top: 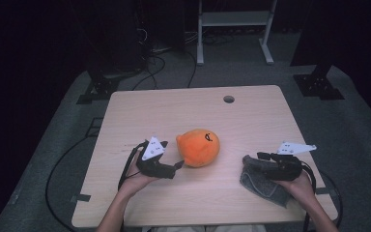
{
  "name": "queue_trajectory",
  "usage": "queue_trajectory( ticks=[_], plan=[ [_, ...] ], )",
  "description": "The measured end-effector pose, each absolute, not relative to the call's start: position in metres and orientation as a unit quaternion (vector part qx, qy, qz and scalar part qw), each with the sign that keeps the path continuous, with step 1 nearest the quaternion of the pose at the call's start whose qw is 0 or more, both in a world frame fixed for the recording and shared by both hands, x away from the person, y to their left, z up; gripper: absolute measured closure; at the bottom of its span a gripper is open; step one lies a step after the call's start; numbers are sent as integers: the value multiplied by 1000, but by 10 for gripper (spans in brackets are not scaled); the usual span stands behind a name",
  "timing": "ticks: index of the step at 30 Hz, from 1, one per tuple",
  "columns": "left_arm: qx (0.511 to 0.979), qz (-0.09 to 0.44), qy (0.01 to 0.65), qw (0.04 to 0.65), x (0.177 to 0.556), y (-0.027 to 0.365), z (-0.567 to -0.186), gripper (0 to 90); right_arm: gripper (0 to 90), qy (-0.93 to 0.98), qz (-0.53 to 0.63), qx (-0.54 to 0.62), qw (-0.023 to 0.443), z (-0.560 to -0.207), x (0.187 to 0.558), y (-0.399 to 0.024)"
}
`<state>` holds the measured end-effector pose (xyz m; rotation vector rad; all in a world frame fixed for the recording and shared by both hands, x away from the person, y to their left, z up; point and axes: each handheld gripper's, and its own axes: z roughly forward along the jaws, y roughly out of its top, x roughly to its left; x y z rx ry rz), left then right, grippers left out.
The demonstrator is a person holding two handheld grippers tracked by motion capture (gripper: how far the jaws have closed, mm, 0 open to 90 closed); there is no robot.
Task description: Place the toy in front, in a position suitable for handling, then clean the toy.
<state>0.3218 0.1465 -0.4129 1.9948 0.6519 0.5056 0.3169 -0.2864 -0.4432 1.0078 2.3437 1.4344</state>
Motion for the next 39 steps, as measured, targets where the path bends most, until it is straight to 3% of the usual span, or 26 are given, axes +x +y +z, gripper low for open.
queue_trajectory(
  ticks=[19, 39],
  plan=[
    [801, 218, 311, 463, 283, 199, -437, 93, 358, 802, 482, 337, 106, -444, 316, -282],
    [777, 228, 350, 471, 272, 215, -456, 87, 323, 791, 502, 327, 125, -443, 302, -281]
  ],
)
